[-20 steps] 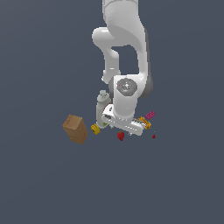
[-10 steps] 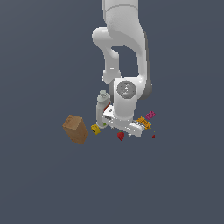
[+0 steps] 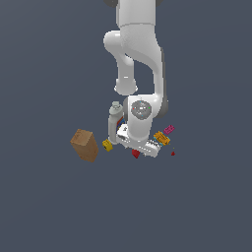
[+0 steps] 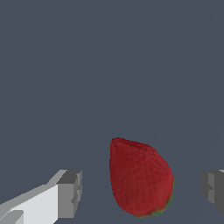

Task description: Pick up a designated object from a clutter of objects.

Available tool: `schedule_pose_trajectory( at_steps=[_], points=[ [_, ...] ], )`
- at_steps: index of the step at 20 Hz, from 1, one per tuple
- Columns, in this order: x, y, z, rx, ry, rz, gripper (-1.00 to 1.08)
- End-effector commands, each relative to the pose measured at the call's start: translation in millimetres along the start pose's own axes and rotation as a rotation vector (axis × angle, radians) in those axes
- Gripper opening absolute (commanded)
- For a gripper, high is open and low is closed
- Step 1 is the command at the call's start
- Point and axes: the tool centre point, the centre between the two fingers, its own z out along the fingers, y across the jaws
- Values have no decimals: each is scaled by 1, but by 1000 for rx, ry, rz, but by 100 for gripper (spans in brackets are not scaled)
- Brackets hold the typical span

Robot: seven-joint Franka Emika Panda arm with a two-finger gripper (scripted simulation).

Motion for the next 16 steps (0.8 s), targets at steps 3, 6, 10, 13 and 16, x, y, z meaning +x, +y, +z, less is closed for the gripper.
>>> schedule_pose_trajectory(
  at_steps=[3,6,10,13,16],
  points=[
    [1,0,11,1,1,1,100],
    [1,0,12,1,1,1,-100],
    [1,0,12,1,1,1,-100],
    [1,0,12,1,1,1,-100],
    [1,-1,11,1,2,0,-100]
  ],
)
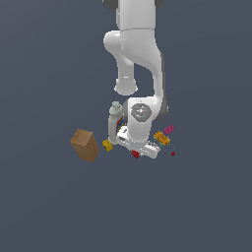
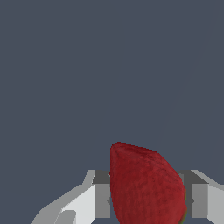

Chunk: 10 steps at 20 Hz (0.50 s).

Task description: Pick up a designated object from a clutter of objects.

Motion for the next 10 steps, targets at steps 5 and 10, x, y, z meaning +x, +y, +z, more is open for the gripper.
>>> schedule_pose_trajectory(
  at_steps=[5,10],
  points=[
    [-1,0,-6,0,0,0,-100],
    [-6,2,-22,0,0,0,-100]
  ],
)
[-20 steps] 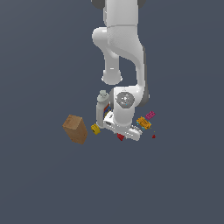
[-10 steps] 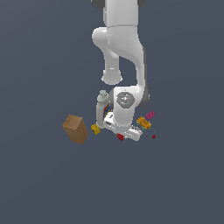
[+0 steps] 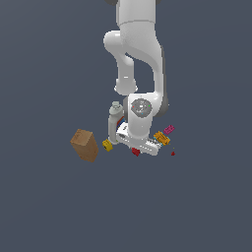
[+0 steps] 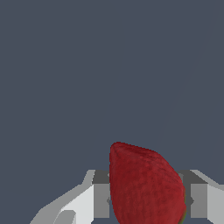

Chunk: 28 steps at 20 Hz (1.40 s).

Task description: Pick up a designated object from a clutter of objects.

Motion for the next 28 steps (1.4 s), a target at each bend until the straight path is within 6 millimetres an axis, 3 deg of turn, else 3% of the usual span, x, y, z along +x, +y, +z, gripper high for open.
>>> schedule_pose_trajectory(
  at_steps=[1,9,28],
  points=[
    [-2,1,-10,1,1,0,-100],
    [-16,7,-63,1,1,0,-100],
    [-59,25,-239,0,1,0,-100]
  ],
)
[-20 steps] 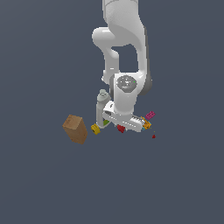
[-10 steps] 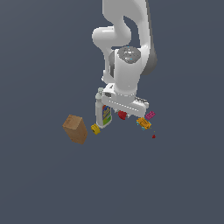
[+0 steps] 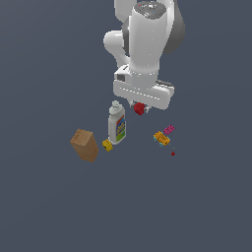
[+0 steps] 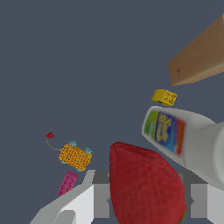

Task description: Pick up a designated object from a clutter of objects.

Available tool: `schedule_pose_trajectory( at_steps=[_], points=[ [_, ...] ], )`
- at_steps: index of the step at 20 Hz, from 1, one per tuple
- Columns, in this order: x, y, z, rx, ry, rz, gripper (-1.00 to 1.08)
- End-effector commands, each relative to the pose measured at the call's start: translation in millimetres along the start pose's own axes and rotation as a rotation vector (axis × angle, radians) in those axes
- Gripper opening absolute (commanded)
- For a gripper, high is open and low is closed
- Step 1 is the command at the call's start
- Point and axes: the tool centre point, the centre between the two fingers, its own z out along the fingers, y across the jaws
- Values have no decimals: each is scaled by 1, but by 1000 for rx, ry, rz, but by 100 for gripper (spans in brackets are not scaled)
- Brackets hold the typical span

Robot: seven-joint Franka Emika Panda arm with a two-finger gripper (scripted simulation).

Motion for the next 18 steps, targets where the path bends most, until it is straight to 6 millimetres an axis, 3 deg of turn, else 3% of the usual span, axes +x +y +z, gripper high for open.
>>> schedule_pose_trajectory(
  at_steps=[1,10,18],
  points=[
    [-5,2,-22,0,-1,0,-100],
    [-16,7,-76,0,-1,0,-100],
    [-18,7,-91,0,-1,0,-100]
  ],
)
